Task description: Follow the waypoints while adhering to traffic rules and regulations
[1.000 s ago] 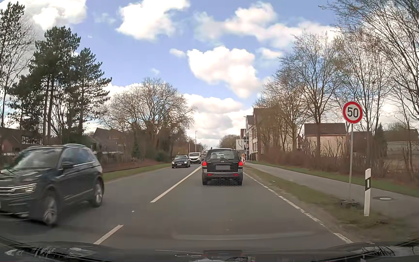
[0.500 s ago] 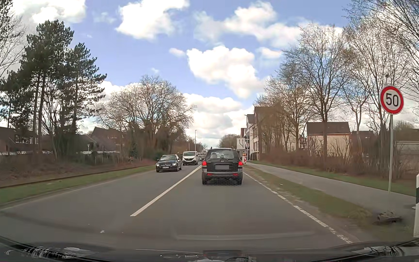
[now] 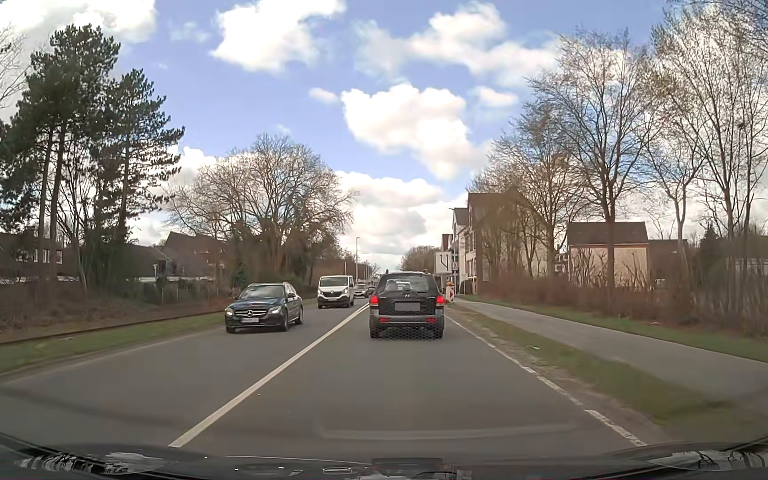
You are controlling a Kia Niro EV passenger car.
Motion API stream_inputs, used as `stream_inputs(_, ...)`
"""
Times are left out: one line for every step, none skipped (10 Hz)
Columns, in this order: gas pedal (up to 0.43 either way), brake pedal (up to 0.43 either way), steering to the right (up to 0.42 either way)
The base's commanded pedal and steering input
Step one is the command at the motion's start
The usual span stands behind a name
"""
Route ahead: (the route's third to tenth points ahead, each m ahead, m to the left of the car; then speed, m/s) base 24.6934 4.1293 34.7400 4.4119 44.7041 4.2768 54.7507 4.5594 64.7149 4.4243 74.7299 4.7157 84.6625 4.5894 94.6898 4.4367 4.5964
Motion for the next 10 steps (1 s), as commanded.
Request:
stream_inputs(0.177,0.0,0.0)
stream_inputs(0.177,0.0,0.0)
stream_inputs(0.177,0.0,0.0)
stream_inputs(0.177,0.0,0.0)
stream_inputs(0.177,0.0,0.0)
stream_inputs(0.177,0.0,0.0)
stream_inputs(0.177,0.0,0.0)
stream_inputs(0.177,0.0,0.0)
stream_inputs(0.177,0.0,0.0)
stream_inputs(0.177,0.0,0.0)
